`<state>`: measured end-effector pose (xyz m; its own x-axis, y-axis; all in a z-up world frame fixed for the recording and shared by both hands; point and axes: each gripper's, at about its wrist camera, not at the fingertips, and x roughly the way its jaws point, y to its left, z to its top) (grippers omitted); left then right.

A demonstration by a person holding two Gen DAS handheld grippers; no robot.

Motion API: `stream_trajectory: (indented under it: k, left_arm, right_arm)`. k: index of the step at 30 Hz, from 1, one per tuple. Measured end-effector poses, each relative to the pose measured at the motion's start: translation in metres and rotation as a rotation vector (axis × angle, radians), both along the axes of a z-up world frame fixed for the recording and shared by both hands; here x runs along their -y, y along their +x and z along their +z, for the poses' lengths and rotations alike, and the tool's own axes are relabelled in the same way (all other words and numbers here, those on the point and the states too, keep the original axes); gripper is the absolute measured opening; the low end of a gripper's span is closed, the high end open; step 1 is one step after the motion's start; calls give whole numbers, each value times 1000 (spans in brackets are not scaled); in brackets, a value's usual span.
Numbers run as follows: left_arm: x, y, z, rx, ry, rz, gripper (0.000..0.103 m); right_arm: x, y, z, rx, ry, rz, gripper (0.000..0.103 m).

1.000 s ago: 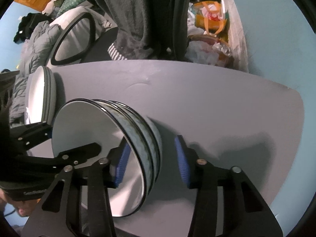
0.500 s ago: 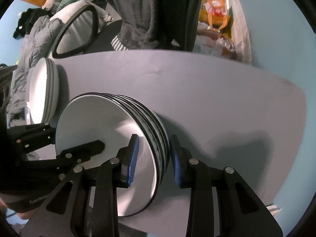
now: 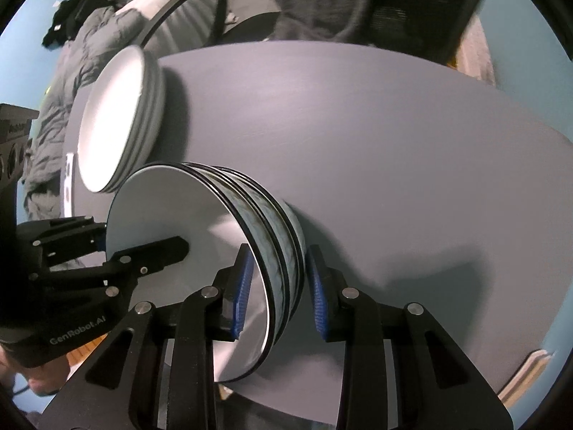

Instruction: Organize plates and bowls

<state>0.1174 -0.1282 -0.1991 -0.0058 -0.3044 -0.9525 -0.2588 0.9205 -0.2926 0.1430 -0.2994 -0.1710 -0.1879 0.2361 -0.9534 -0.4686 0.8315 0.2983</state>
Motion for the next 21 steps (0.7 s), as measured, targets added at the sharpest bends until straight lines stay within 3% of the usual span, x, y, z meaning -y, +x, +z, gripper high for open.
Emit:
stream_trajectory:
  k: [21]
  left_arm:
    - [-81, -77, -12, -23, 19, 169, 21]
  right_arm:
    - [-91, -57, -11, -14, -4, 87, 31]
